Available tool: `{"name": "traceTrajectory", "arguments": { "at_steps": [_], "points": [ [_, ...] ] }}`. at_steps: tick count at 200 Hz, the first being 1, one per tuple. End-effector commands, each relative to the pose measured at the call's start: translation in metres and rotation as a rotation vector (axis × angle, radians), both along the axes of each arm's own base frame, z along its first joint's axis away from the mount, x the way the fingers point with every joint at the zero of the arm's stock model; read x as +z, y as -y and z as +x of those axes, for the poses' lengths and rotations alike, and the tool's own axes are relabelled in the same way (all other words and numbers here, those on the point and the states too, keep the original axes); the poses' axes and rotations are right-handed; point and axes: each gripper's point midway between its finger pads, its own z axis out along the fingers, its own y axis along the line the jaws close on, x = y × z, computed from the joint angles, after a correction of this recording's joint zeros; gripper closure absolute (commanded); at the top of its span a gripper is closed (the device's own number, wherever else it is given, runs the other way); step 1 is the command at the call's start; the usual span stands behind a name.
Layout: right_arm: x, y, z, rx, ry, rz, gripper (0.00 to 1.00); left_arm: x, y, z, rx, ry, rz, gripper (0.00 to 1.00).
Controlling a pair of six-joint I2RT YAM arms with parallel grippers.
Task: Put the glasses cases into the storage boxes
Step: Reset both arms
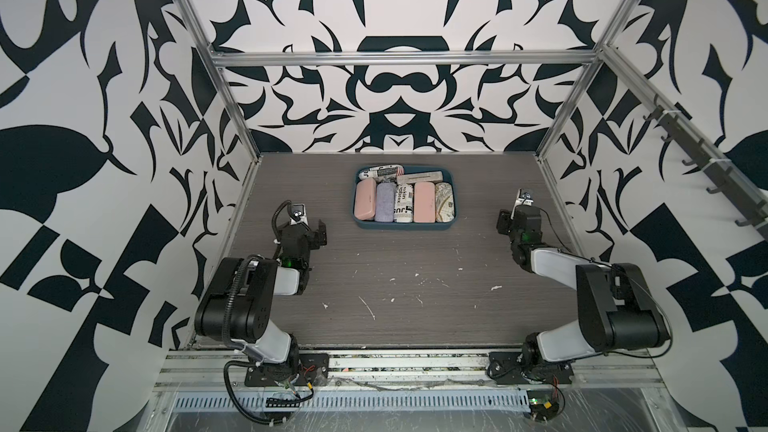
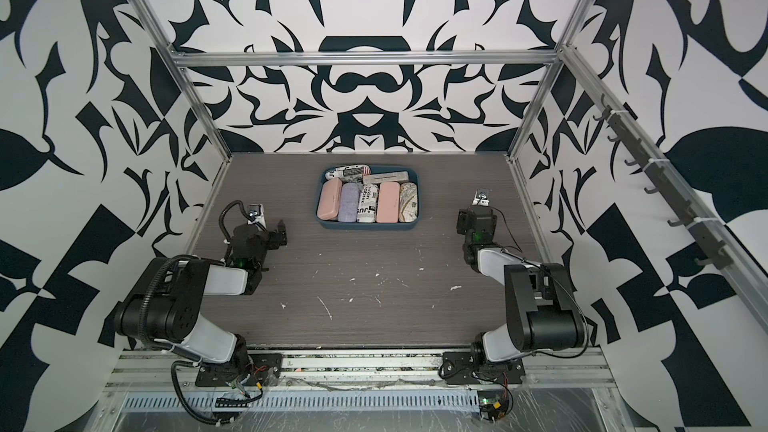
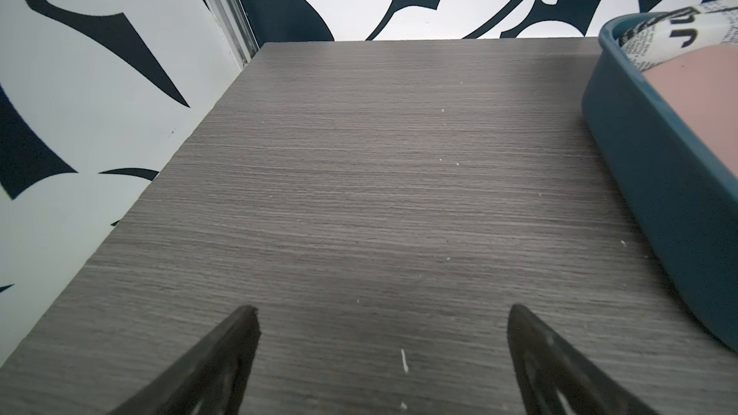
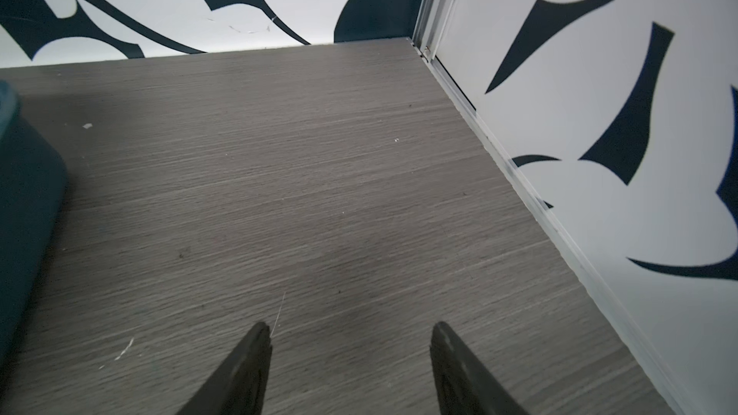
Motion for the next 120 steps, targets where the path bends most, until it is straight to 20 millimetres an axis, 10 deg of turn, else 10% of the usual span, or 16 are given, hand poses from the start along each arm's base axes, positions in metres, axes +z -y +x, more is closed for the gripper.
{"name": "traceTrajectory", "arguments": {
  "at_steps": [1,120],
  "points": [
    [0.027,0.0,0.003,0.02,0.073,-0.028,0.33,0.005,0.0,0.001,-0.002,0.027,-0.01,0.01],
    [-0.011,-0.009,-0.017,0.052,0.026,0.028,0.03,0.004,-0.001,0.001,-0.001,0.025,-0.008,0.01]
  ]
}}
